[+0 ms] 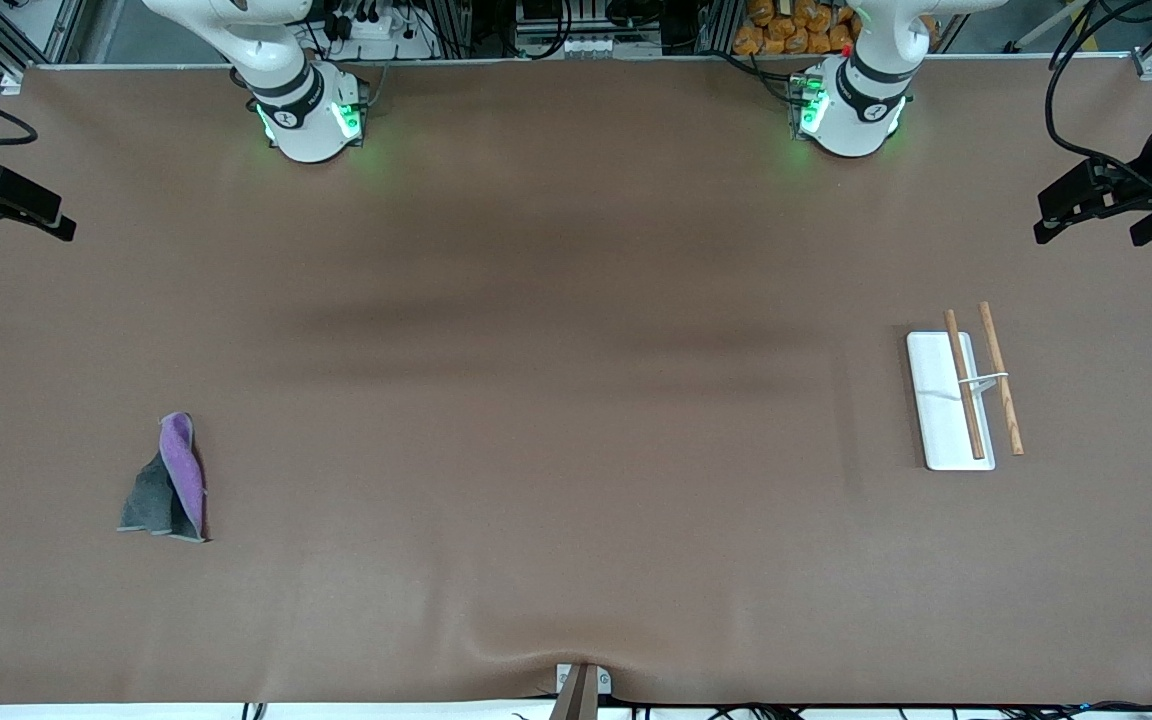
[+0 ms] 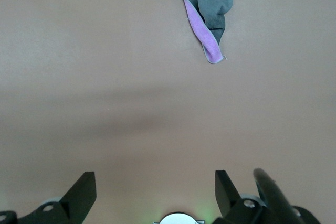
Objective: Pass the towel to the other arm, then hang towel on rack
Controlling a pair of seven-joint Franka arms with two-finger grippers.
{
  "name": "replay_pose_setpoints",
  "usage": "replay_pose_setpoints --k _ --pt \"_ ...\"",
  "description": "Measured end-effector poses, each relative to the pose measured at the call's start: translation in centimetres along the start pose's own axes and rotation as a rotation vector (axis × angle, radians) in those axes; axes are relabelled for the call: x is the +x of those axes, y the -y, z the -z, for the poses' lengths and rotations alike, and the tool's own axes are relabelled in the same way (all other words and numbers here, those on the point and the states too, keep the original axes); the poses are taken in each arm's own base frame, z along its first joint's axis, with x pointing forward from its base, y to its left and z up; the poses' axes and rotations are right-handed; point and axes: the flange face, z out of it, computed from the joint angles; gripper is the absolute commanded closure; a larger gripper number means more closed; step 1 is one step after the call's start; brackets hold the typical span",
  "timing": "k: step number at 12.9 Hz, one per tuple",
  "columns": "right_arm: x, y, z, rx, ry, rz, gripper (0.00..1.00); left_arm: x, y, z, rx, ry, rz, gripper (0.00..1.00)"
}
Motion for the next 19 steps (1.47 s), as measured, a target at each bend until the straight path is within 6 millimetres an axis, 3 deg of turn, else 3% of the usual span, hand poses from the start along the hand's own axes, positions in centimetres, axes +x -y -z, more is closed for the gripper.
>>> replay_pose_setpoints --k 19 --pt "0.0 0.0 0.0 0.0 0.001 0.0 0.0 0.0 0.0 -1.1 0.0 0.041 -0.008 0.0"
